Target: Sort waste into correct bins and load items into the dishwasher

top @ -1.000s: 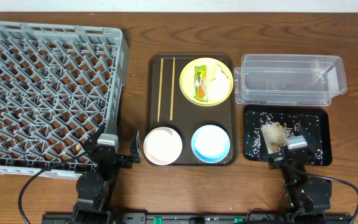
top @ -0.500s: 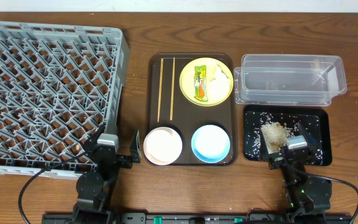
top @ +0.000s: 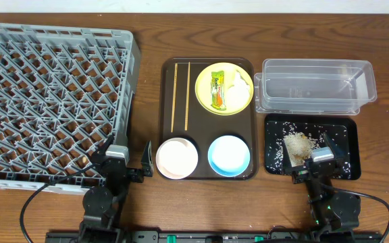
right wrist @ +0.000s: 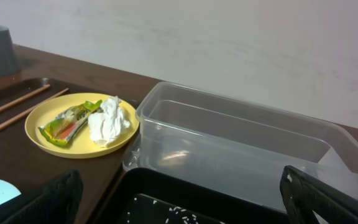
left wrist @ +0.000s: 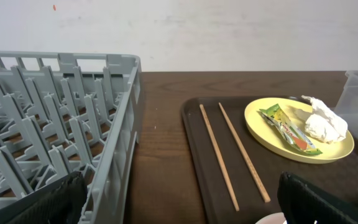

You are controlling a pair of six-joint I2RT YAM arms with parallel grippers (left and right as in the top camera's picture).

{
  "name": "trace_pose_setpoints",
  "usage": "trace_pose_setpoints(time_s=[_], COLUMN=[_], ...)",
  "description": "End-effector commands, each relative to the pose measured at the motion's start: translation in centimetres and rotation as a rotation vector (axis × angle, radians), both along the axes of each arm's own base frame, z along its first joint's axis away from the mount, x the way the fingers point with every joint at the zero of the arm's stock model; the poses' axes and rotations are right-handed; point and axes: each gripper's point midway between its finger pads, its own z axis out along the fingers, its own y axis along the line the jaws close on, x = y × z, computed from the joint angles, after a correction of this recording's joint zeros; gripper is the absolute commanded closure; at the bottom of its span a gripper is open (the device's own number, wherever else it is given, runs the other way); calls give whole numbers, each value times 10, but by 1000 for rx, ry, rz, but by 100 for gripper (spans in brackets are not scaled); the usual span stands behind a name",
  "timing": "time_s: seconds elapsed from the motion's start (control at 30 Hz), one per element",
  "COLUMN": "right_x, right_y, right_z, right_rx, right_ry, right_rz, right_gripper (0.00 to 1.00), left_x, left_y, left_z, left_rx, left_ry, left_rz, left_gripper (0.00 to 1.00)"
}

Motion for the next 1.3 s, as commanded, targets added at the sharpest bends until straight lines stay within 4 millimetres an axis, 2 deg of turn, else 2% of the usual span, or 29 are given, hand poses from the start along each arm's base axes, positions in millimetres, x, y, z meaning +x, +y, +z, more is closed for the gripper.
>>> trace_pose_setpoints(time_s=[0.0,0.3,0.4,0.47,0.57,0.7,0.8,0.87,0.97,1.07,1.17,1.27], right_x=[0,0,-3,-5,-10,-18,-26,-34,-40,-34,-20,-1], right_y=[-1,0,13,21,36,48,52,58,63,68,76,80], right_z=[-2,4,1,9,25,48,74,99,133,163,184,192], right_rx=[-7,-4,40,53,101,193,210,203,197,201,229,259], right_ry=[5,-17,4,-25,-75,-119,-158,-193,-204,-142,3,229], right_rz=[-4,0,78,124,220,300,338,385,422,448,477,465], right_gripper=[1,1,1,1,1,1,1,1,1,1,1,1], left_x=[-2,-2,-2,-1,-1,-7,-15,-19,-18,-9,1,9], left_y=[0,-2,-2,-4,-18,-21,-20,-19,-19,-21,-25,-26], left_z=[-15,-15,-14,-7,26,74,110,136,165,181,187,191], left_rx=[16,13,12,-23,-60,-102,-118,-119,-114,-102,-88,-74], left_ry=[50,50,46,24,-104,-242,-301,-319,-261,-129,46,207], left_rz=[-6,-18,-18,-21,-105,-129,-132,-132,-131,-126,-136,-127], left_gripper=[2,2,2,2,2,2,2,2,2,2,2,2])
